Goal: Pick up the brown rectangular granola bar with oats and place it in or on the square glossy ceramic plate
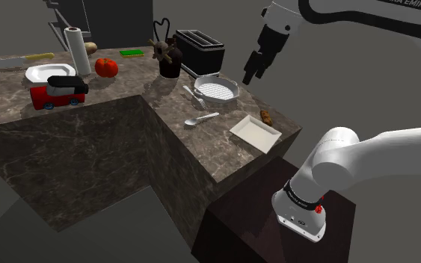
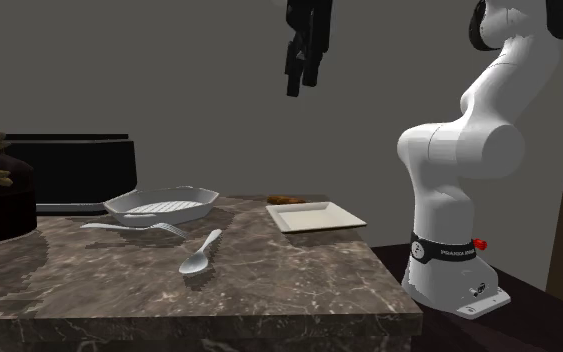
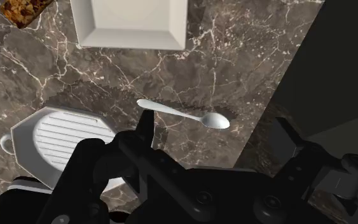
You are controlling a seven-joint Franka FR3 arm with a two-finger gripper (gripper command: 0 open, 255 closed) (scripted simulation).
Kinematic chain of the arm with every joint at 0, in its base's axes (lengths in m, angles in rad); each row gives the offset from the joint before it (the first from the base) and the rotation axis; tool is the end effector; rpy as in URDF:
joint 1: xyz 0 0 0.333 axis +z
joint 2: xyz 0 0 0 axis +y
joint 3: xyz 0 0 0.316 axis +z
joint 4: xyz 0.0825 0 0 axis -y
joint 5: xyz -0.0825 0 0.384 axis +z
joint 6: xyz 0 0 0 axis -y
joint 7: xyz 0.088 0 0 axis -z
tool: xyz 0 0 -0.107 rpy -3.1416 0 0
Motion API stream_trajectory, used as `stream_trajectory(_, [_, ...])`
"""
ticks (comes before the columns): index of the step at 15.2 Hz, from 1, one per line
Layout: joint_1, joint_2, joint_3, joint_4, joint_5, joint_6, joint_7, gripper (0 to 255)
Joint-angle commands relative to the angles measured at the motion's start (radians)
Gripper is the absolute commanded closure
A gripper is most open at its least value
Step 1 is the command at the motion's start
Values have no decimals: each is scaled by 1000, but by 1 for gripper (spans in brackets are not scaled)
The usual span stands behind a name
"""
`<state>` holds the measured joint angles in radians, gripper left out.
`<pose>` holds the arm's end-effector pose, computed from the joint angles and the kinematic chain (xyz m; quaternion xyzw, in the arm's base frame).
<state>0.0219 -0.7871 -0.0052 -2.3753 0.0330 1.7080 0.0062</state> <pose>0.3199 0.0080 0.5946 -0.9980 -0.0046 -0.0596 0.0190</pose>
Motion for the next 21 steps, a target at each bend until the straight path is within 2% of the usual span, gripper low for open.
stream_trajectory(1, [0,0,0,0,0,0,0,0])
stream_trajectory(21, [-324,249,-207,-217,-125,378,212,0])
